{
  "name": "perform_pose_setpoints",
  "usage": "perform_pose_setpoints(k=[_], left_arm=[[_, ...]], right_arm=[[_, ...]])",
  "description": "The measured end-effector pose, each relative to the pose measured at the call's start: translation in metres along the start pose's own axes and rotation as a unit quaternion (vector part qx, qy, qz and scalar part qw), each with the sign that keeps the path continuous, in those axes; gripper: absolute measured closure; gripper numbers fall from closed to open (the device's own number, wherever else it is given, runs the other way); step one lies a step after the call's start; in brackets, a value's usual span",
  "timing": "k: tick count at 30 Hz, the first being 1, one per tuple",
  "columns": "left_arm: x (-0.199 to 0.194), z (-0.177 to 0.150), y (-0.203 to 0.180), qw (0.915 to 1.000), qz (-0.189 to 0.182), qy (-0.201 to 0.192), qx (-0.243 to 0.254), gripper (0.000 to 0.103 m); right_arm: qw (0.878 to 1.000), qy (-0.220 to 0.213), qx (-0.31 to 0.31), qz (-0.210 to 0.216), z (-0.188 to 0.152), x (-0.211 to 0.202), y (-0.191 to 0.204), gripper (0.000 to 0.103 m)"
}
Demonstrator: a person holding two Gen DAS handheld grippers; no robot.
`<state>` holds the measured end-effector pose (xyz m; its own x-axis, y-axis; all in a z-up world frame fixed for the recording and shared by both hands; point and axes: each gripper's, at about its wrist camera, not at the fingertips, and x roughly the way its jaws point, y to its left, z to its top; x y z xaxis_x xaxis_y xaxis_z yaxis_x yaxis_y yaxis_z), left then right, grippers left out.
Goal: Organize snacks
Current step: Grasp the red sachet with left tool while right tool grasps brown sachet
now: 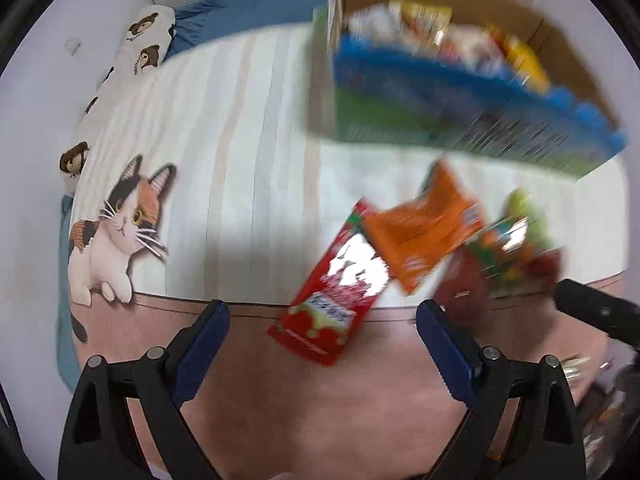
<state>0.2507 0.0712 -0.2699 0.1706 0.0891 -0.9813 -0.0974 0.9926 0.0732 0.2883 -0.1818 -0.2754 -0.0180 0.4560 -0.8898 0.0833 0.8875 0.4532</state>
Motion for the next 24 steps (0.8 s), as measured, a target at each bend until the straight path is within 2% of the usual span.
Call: perform_pose_setpoints(k=[4,6,9,10,11,13,14,16,18,21,24], left_arm=[[0.045,0.005,-0.015,0.9962,0.035,0.026,0.075,0.008],[0.064,0.010,-0.022,0.9924,0.037,0.046,0.108,0.008],[0.079,0.018,-0.027,0.9899,0.012,0.061,0.128,0.008],[0.081,0.021,-0.027,0.9904,0.003,0.063,0.123,0.012],[0.081,0.023,-0.026,0.9914,-0.001,0.063,0.114,0.025],[0.079,0.024,-0.022,0.9937,-0.014,0.066,0.089,0.043],[0.079,0.023,-0.020,0.9944,-0.014,0.071,0.077,0.044],[0.077,0.016,-0.011,0.9962,-0.024,0.076,0.034,0.044],[0.078,0.006,-0.002,0.9952,-0.033,0.092,-0.005,0.044],[0.078,-0.019,0.015,0.9876,-0.067,0.118,-0.079,0.044],[0.078,-0.040,0.022,0.9781,-0.095,0.141,-0.121,0.044]], right_arm=[[0.999,0.032,0.020,0.003,0.001,0.048,0.001,0.021],[0.999,0.034,0.027,-0.003,0.003,0.063,0.003,0.021],[0.999,0.026,0.038,-0.020,0.008,0.079,0.010,0.021],[0.998,0.022,0.043,-0.028,0.010,0.084,0.012,0.021],[0.998,0.020,0.046,-0.035,0.010,0.087,0.014,0.021],[0.998,0.021,0.036,-0.053,0.010,0.093,0.019,0.022],[0.997,0.021,0.027,-0.063,0.009,0.095,0.022,0.024],[0.995,0.020,-0.010,-0.096,0.003,0.098,0.031,0.036],[0.992,0.015,-0.050,-0.112,-0.005,0.098,0.037,0.040],[0.983,0.020,-0.119,-0.138,-0.024,0.097,0.046,0.041],[0.968,0.044,-0.182,-0.165,-0.048,0.096,0.050,0.041]])
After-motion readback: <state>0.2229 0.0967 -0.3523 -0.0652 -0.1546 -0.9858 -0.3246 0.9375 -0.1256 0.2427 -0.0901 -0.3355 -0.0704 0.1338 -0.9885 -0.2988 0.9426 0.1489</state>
